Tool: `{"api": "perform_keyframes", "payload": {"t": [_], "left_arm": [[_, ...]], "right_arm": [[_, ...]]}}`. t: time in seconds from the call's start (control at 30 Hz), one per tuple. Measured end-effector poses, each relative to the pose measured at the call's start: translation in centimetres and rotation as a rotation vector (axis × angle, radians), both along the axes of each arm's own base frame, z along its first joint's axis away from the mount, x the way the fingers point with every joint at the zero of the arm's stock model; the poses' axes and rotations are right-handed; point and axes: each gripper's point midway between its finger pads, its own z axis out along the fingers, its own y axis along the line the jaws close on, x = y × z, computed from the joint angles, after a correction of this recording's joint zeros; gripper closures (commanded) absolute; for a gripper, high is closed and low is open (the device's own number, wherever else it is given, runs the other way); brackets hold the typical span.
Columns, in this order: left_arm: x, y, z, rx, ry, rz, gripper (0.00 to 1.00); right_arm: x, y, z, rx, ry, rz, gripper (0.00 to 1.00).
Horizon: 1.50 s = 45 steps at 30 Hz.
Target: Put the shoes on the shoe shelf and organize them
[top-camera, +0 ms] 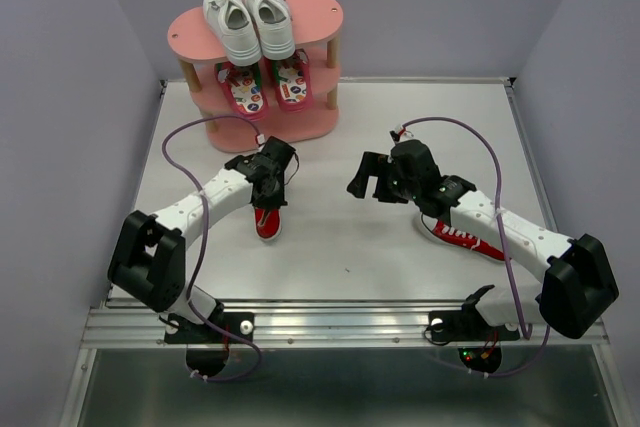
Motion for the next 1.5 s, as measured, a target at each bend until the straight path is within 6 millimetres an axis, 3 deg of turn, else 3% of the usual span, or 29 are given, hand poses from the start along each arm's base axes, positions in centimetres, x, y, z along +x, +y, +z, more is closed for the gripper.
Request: {"api": "perform_keyframes", "payload": {"t": [0.03, 0.07, 0.13, 0.2, 0.27, 0.43, 0.63, 0.8, 0.9, 1.0, 1.03, 1.1, 1.3, 1.5], "left_arm": [[-0.2, -0.6, 0.5, -0.042, -0.002, 0.011, 0.99], [-0.3, -0.9, 0.8, -0.064, -0.008, 0.016, 0.91], [-0.4, -1.6, 1.5, -0.116, -0.020, 0.044, 0.66], [-0.3, -2.2, 1.8, -0.142, -0.032, 0.058, 0.53], [-0.1, -2.5, 1.9, -0.157, -0.043, 0.074, 0.24], [0.1, -2.8, 2.0, -0.156, -0.064, 0.092, 0.12], [-0.2, -3.2, 2.0, -0.139, -0.076, 0.079, 0.12], [-1.2, -2.9, 0.7, -0.105, -0.061, 0.074, 0.20], [-2.1, -2.1, -1.2, -0.060, -0.022, 0.083, 0.35], [-2.5, -1.7, -2.7, -0.041, -0.005, 0.100, 0.61], [-2.4, -1.8, -2.8, -0.047, -0.008, 0.103, 0.83], [-2.1, -2.0, -2.7, -0.058, -0.020, 0.110, 1.00], [-2.0, -1.9, -2.0, -0.047, -0.051, 0.109, 1.00], [-2.7, 0.0, 1.5, -0.037, -0.116, 0.129, 1.00]], "right_arm": [[0.0, 0.0, 0.0, 0.000, 0.000, 0.000, 0.00], [0.0, 0.0, 0.0, 0.000, 0.000, 0.000, 0.00], [0.0, 0.0, 0.0, 0.000, 0.000, 0.000, 0.00], [0.0, 0.0, 0.0, 0.000, 0.000, 0.000, 0.00], [0.0, 0.0, 0.0, 0.000, 0.001, 0.000, 0.00], [-0.2, -0.2, -0.3, -0.009, 0.011, 0.000, 0.00], [-0.3, -0.2, -0.3, -0.012, 0.017, -0.001, 0.00], [-0.4, -0.3, -0.1, -0.009, 0.012, 0.000, 0.00], [-0.4, -0.3, -0.1, -0.010, 0.014, 0.000, 0.00], [-0.4, -0.3, -0.2, -0.012, 0.015, 0.000, 0.00], [-0.4, -0.3, -0.3, -0.013, 0.017, 0.000, 0.00], [-0.3, -0.3, -0.4, -0.015, 0.019, 0.000, 0.00], [-0.3, -0.2, -0.4, -0.016, 0.021, 0.000, 0.00], [-0.3, -0.2, -0.4, -0.015, 0.021, -0.001, 0.00]]}}
